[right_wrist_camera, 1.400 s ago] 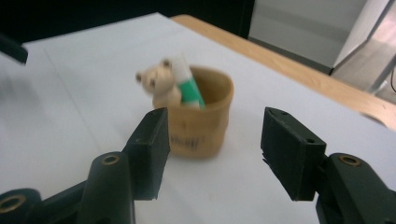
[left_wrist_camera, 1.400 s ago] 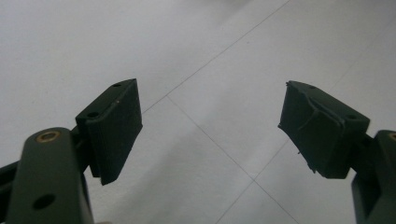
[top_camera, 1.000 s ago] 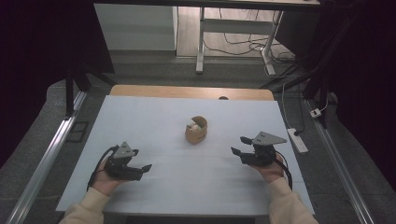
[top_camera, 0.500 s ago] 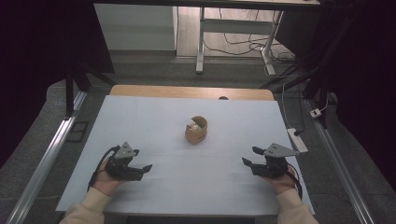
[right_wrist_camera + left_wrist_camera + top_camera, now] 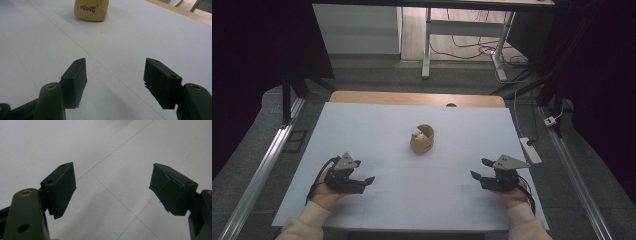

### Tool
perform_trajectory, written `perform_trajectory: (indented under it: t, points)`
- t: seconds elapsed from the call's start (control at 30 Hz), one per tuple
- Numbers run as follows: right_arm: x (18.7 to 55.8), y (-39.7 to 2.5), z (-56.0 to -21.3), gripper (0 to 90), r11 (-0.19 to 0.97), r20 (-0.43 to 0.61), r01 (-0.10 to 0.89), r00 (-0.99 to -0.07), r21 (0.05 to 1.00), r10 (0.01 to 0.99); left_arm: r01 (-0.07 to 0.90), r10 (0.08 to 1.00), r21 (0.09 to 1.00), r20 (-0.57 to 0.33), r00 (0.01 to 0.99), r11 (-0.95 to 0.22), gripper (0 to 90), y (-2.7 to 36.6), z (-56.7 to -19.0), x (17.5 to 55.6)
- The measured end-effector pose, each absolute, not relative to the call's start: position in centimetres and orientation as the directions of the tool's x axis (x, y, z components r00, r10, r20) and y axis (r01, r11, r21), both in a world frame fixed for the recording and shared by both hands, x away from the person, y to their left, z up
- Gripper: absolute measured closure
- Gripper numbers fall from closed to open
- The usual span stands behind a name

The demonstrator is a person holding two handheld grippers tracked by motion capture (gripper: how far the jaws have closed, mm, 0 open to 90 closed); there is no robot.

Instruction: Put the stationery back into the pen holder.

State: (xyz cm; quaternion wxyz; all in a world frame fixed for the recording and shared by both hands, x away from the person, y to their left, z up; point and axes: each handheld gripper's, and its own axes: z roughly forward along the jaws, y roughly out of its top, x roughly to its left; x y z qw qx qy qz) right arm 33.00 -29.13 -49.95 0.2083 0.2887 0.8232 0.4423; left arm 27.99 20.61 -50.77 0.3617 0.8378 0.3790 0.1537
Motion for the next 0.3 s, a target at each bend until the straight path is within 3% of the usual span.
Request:
perform_trajectory:
  t: [0.3]
  points:
    - [32.94,-29.09,-49.94,34.7,0.453,-0.097,0.285,-0.752,0.845,0.653,0.523,0.746,0.723,-0.015,0.666,-0.452,20.7,20.6,-50.75,27.95]
